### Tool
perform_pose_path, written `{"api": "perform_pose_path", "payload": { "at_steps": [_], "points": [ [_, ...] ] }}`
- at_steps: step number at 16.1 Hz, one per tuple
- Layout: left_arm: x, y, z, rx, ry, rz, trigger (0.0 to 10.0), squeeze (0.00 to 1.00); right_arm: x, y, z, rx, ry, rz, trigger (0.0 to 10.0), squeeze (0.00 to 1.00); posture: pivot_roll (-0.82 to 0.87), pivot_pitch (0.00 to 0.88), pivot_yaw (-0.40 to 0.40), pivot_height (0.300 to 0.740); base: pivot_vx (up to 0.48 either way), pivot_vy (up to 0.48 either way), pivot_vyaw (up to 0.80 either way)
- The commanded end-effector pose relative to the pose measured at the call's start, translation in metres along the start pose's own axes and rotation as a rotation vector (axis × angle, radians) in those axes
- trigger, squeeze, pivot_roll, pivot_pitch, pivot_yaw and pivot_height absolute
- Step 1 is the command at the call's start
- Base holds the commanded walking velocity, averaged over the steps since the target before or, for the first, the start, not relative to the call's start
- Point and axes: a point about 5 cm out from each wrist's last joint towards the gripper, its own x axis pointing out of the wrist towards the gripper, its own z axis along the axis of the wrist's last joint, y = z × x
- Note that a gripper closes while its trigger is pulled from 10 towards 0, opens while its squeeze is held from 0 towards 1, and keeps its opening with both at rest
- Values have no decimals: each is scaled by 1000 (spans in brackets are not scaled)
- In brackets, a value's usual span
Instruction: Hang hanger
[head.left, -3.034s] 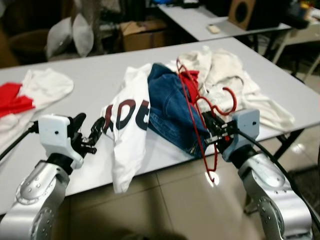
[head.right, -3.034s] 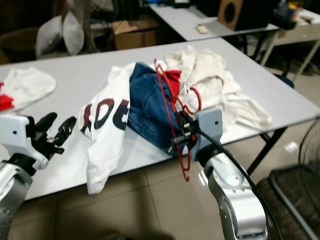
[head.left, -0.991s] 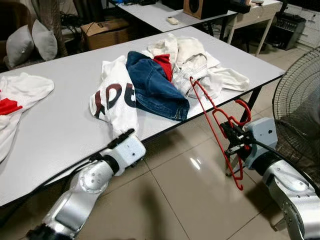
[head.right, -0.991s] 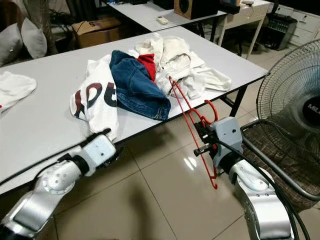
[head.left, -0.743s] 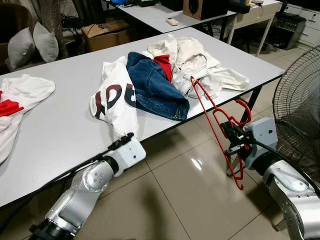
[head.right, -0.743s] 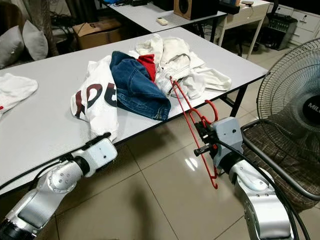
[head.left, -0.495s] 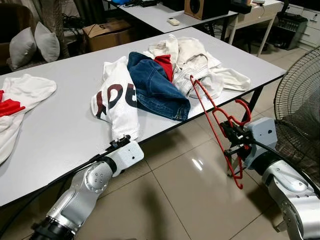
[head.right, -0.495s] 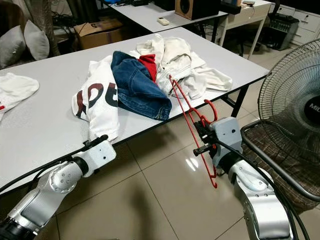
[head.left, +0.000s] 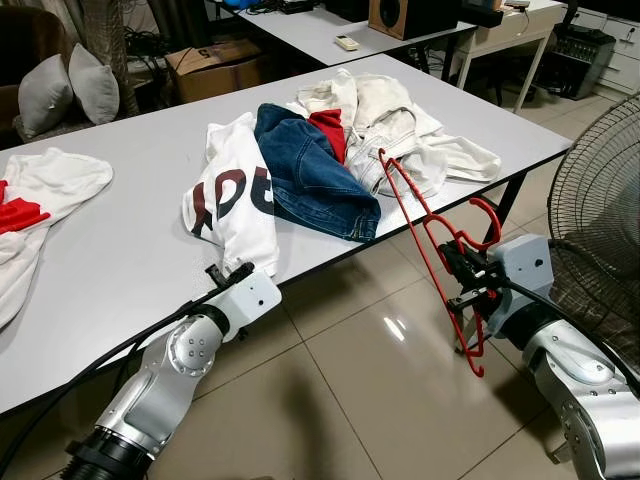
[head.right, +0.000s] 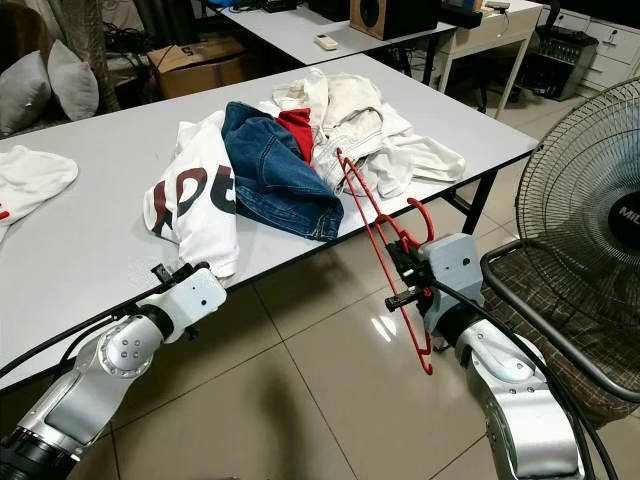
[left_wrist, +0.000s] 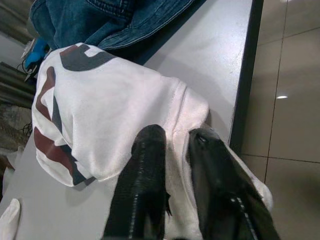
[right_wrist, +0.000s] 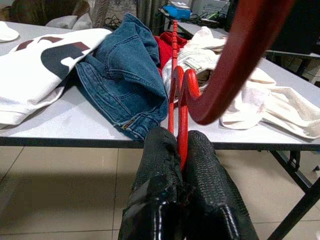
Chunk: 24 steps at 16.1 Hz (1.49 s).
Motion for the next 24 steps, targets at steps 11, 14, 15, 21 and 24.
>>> {"api": "perform_pose_path", "payload": {
  "at_steps": [11,14,15,21,24],
  "points": [
    [-3,-2,-10,3,49,-34,0,0,1,-2,1,-24,-4,32,10000,0,-175,0,53,740,0,0,0],
    [-3,-1,-6,4,32,-45,10000,0,1,-1,1,-22,-3,36,10000,0,-173,0,53,740,0,0,0],
    [-3,-3,-7,-9,36,-67,10000,992,2,0,1,-22,-3,38,10000,0,-173,0,53,740,0,0,0],
    [-3,-2,-16,72,117,-62,10000,0,2,1,0,-22,-1,41,10000,0,-172,0,55,740,0,0,0],
    [-3,1,-18,85,140,-40,10000,0,1,1,0,-21,-1,41,10000,0,-171,0,56,740,0,0,0]
  ]
}}
